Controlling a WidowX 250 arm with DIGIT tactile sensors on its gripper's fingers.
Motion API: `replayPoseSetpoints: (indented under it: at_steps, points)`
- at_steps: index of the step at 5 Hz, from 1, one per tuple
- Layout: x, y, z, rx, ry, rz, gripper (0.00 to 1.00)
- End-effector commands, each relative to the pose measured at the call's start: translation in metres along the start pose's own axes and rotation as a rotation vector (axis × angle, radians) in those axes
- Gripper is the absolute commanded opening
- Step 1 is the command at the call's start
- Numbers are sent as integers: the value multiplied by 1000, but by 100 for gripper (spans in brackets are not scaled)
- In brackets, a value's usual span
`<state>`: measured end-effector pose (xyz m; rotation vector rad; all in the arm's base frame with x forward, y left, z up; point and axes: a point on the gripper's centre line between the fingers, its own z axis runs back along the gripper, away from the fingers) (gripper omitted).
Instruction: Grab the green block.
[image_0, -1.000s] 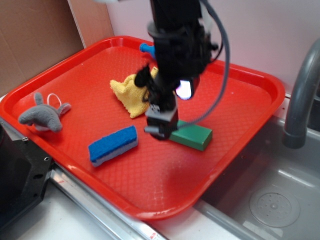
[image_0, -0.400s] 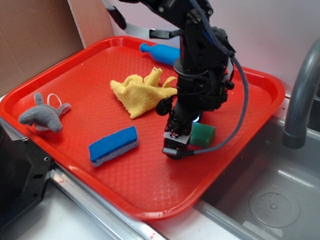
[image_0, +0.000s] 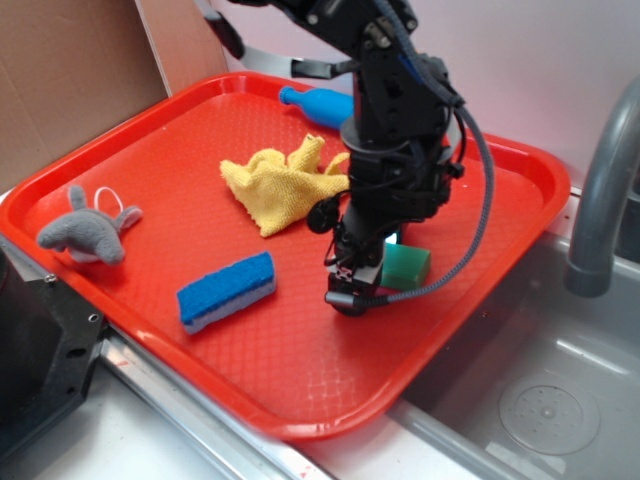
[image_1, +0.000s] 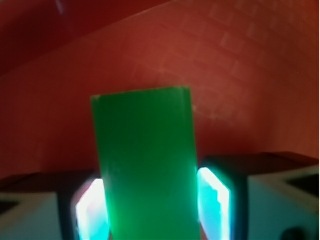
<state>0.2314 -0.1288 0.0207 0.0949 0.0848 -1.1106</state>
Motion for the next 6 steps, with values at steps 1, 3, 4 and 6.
replayPoseSetpoints:
  at_steps: [1,3,4,6]
  points:
    - [-36,23,87,-28,-101,501,0]
    - [-114,31,153,-130,-182,999,0]
    - [-136,16,164,-132,-164,1207,0]
    - [-131,5,160,-148,-163,1268,0]
